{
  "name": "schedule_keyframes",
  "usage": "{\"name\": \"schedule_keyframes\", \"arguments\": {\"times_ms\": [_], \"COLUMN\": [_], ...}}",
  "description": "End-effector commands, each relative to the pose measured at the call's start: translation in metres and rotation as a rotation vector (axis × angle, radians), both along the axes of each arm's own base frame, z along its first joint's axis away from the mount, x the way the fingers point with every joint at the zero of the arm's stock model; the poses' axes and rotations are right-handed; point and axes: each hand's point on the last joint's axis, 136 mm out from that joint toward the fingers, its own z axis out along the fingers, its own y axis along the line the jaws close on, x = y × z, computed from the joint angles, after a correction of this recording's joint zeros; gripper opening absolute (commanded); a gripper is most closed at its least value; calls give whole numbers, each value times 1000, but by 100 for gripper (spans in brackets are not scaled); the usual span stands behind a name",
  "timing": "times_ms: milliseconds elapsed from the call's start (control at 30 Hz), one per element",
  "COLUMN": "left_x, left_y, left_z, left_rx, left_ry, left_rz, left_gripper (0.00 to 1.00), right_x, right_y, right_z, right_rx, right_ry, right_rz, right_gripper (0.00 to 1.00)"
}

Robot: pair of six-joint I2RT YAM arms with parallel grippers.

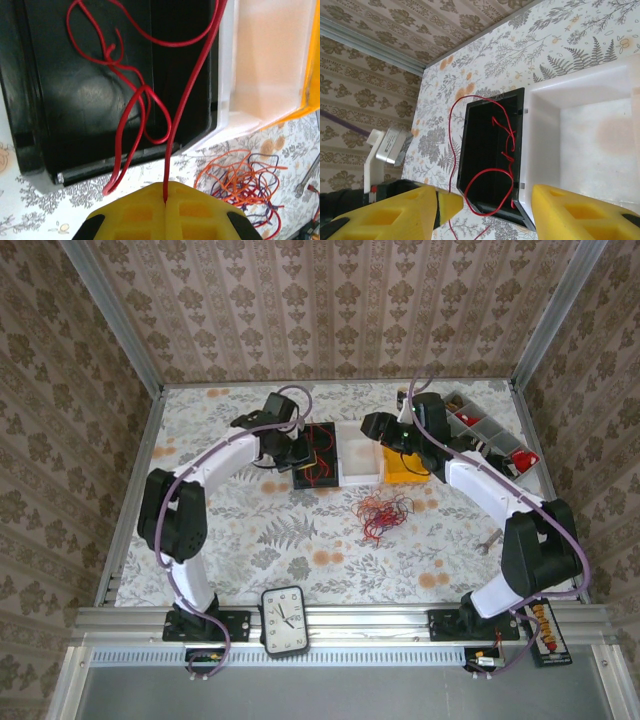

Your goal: Untangle the cables

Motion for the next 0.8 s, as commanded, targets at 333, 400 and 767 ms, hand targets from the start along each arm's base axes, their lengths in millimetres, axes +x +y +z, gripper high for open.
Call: {"name": "schedule_keyframes", "arguments": {"times_ms": [333,400,767], "left_x": [51,54,61], "left_y": [0,1,2], "left_z": [-35,-45,-86], "left_rx": [156,191,322], "left_ry": [-55,-58,-84], "left_rz": [66,63,29], "left_gripper": [0,0,0], "right_x": [-15,-16,-21], "right_y": [-17,-19,-26], "right_z": [-3,-4,-7], "right_rx": [-79,-81,-95], "right_ry": [-7,-10,-6], "right_rz": [-22,-27,-49], "right_gripper": [54,55,55]}}
